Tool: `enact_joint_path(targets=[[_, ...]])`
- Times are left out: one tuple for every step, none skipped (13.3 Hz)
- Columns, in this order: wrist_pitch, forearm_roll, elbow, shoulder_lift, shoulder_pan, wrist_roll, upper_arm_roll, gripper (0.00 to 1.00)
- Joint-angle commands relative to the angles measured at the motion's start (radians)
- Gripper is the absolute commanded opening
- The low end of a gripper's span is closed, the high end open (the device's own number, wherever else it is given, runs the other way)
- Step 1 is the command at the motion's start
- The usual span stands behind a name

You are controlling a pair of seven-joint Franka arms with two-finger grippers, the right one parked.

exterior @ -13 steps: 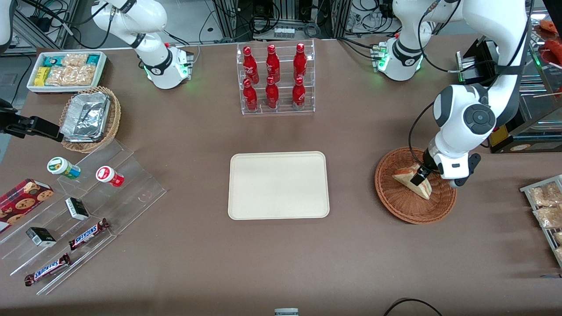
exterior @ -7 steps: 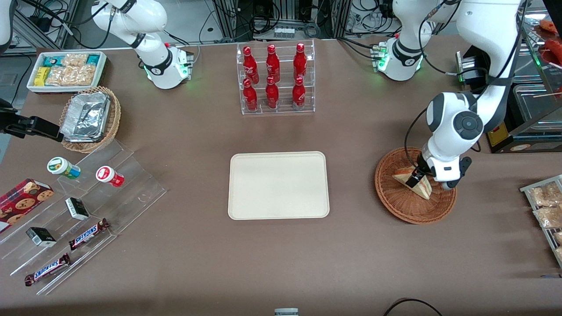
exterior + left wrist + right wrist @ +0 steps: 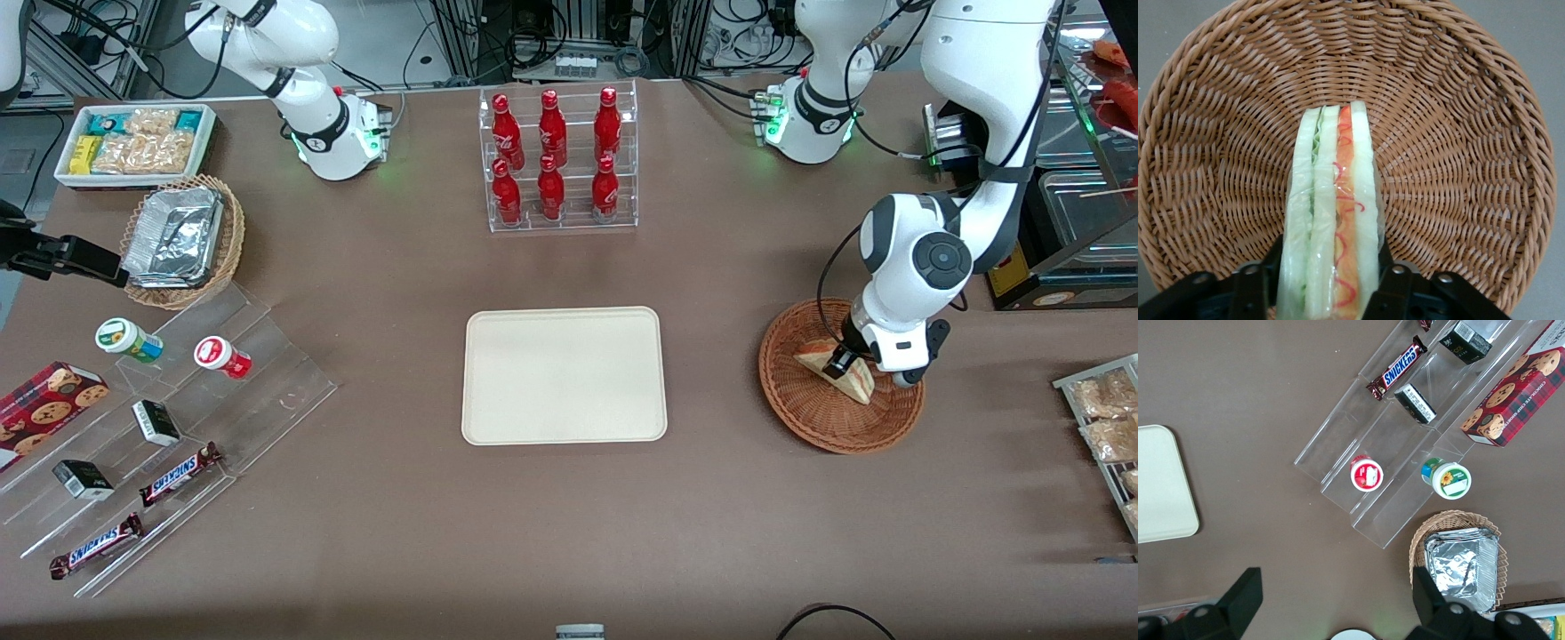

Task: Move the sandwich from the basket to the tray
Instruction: 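Lower the left gripper and close it on the wrapped sandwich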

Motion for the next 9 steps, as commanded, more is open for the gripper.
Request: enact_joint_path(targets=[[-0.001,0.01,-0.003,-0.02,-0.018,-0.019,0.004,0.25],[-0.017,0.013,-0.001,-0.035,-0.019,-0.017,0.004,0.25],[-0.057,0.016,0.002,-0.062,-0.019,-0.011,0.004,0.25],[-0.118,0.017,0.018,-0.098,-0.019,-0.001,0.002,0.25],[-0.198,0.019,0.046,-0.125,-0.022,0.004,-0.002,0.25],[-0.282,0.019,0.086,-0.147,-0.039,0.012,-0.017,0.25],[-0.365,0.019,0.138,-0.153,-0.059,0.016,-0.028,0.25],[-0.446,0.02,0.196,-0.15,-0.085,0.018,-0.045,0.25],[-0.506,0.022,0.257,-0.14,-0.129,0.015,-0.065,0.25]])
